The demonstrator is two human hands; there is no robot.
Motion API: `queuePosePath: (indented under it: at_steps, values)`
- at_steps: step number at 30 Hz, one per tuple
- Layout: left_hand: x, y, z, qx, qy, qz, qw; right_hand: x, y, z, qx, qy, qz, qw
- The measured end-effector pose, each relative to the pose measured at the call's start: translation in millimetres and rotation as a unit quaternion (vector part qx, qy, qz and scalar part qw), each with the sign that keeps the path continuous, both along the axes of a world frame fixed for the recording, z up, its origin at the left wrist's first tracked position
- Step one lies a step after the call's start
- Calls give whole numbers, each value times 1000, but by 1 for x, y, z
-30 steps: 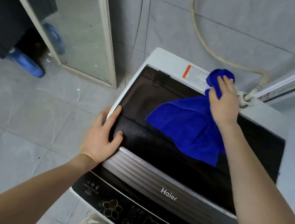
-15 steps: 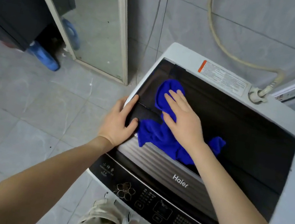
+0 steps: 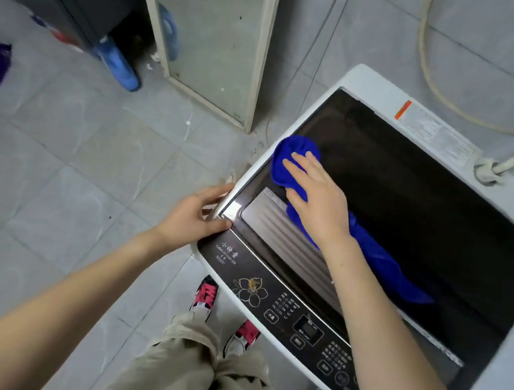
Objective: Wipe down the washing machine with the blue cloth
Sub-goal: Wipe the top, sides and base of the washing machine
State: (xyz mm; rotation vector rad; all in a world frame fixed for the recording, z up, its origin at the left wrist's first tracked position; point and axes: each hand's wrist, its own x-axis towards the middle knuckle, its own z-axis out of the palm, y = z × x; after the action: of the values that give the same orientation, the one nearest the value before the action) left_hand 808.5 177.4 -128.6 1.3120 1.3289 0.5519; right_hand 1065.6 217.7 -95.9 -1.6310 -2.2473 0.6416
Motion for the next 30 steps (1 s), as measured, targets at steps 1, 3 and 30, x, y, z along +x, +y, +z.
queuePosePath:
  at_steps: [1, 3, 30]
  values:
    - [-2, -3, -1, -10, -7, 9, 1000, -2, 5, 2, -7, 12, 4, 1000]
    - [-1, -5, -1, -23, -17, 23, 999, 4, 4, 6, -22, 35, 21, 999]
    - [-10, -2, 2, 8, 28, -96, 995, -37, -85, -6, -20, -120, -88, 989]
